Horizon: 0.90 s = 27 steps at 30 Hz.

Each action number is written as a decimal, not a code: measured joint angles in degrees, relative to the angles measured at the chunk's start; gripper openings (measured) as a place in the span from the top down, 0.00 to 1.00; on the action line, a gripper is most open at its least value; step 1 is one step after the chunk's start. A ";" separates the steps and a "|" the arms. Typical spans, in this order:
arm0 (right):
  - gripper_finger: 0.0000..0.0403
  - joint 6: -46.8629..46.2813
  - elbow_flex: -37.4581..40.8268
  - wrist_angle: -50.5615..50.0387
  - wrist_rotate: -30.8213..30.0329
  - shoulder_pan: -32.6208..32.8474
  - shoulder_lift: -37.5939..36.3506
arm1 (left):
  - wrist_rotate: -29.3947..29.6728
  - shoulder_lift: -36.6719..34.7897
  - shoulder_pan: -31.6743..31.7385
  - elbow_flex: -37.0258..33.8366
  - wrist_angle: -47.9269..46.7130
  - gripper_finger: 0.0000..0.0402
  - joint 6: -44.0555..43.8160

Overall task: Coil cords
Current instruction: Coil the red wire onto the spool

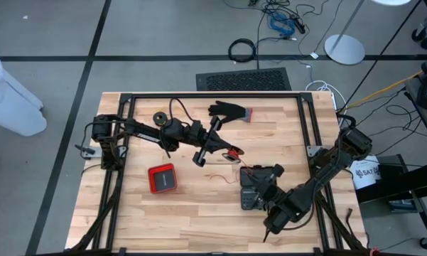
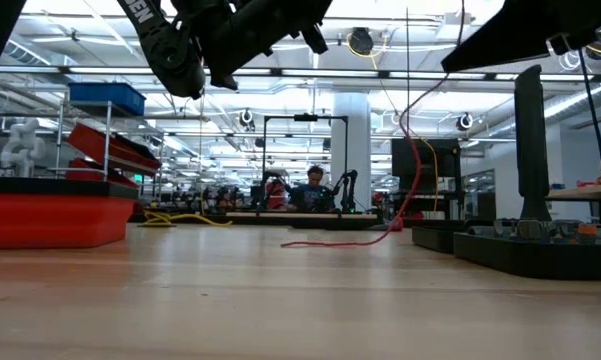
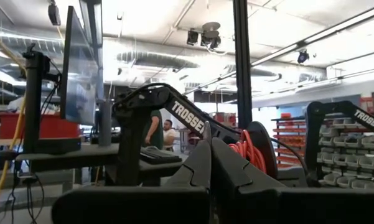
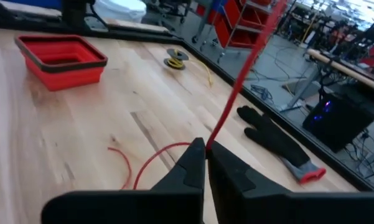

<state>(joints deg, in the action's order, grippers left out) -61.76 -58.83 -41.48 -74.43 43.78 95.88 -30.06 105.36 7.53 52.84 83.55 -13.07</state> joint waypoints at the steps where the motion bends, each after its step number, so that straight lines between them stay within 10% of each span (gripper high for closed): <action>1: 0.98 0.38 0.00 0.52 -0.53 -0.16 0.00 | -0.01 0.00 0.00 0.00 -0.02 1.00 -0.04; 27: 0.90 -0.94 -5.73 -7.71 2.29 1.68 0.00 | -1.25 -0.09 0.00 0.00 -2.01 1.00 -0.06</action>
<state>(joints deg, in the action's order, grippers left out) -62.70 -64.55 -49.19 -72.14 45.46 95.88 -31.31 105.27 7.53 52.84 81.54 -13.13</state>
